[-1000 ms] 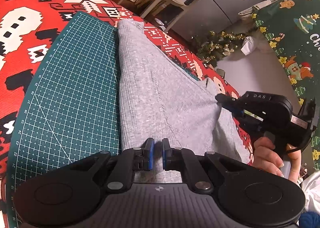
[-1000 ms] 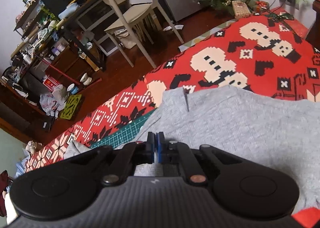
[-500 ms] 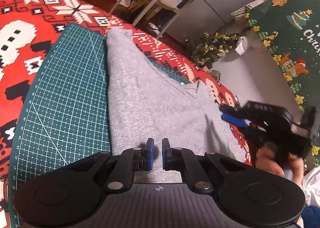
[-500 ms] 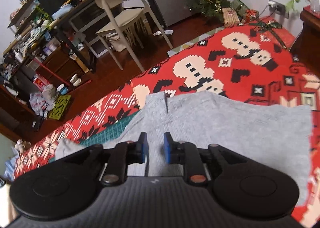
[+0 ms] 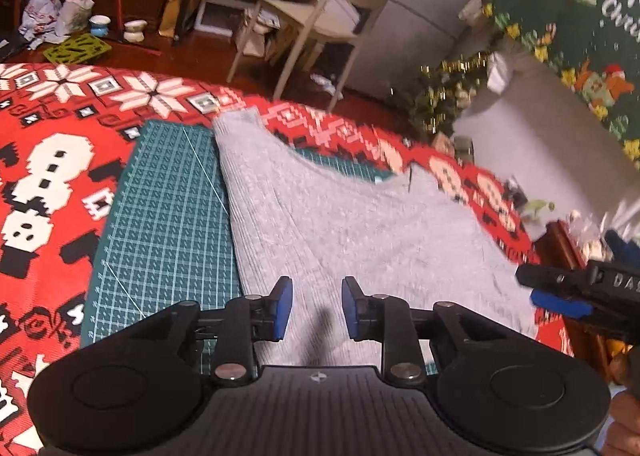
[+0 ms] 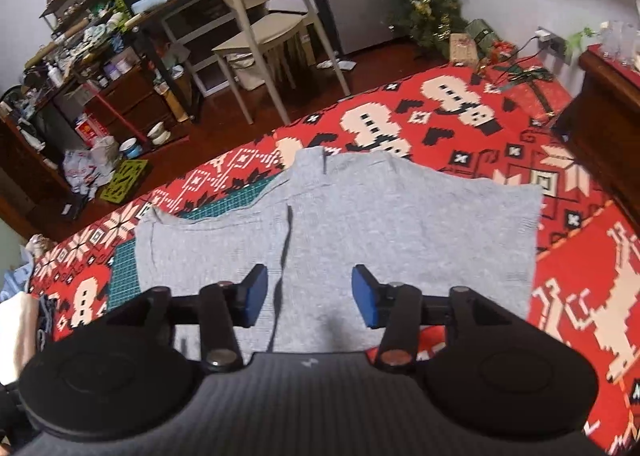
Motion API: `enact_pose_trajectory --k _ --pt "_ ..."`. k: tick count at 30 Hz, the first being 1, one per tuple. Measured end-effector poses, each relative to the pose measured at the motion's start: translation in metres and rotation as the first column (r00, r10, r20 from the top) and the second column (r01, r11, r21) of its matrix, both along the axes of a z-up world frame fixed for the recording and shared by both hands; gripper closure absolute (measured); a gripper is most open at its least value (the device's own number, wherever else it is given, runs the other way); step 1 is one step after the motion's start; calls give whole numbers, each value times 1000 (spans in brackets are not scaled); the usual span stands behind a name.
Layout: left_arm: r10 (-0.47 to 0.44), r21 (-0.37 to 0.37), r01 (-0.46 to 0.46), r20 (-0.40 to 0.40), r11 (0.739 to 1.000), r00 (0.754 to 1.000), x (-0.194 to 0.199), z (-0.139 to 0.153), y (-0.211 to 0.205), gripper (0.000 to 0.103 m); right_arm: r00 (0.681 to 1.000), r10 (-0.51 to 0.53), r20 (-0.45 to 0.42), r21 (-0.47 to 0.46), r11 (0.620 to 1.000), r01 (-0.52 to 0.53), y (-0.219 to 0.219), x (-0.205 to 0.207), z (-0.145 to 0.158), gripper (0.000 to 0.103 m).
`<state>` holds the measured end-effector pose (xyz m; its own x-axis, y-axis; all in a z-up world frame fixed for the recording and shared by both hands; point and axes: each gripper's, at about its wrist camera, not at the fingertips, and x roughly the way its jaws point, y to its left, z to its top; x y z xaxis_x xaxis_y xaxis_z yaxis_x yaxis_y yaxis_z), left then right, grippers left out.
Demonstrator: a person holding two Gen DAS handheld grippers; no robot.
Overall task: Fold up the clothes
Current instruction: 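Open both grippers and lift them off the folded shirt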
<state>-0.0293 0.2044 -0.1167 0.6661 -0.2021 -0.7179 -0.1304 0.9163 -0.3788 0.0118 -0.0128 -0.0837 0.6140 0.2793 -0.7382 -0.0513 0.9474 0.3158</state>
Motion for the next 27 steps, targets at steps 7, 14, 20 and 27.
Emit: enact_pose_trajectory --k 7,14,20,27 --pt "-27 153 26 3 988 1000 0 0 -21 70 998 11 68 -53 999 -8 16 -5 -3 11" --pt "-22 239 23 -6 971 1000 2 -3 -29 68 991 -30 129 -147 988 49 29 -5 -10 1" --pt "-24 292 15 25 956 999 -2 1 -34 48 987 -76 142 -124 988 94 20 -1 -12 1" --pt "-10 293 -2 39 956 999 -3 4 -27 29 982 -42 185 -172 982 74 25 -2 -14 1"
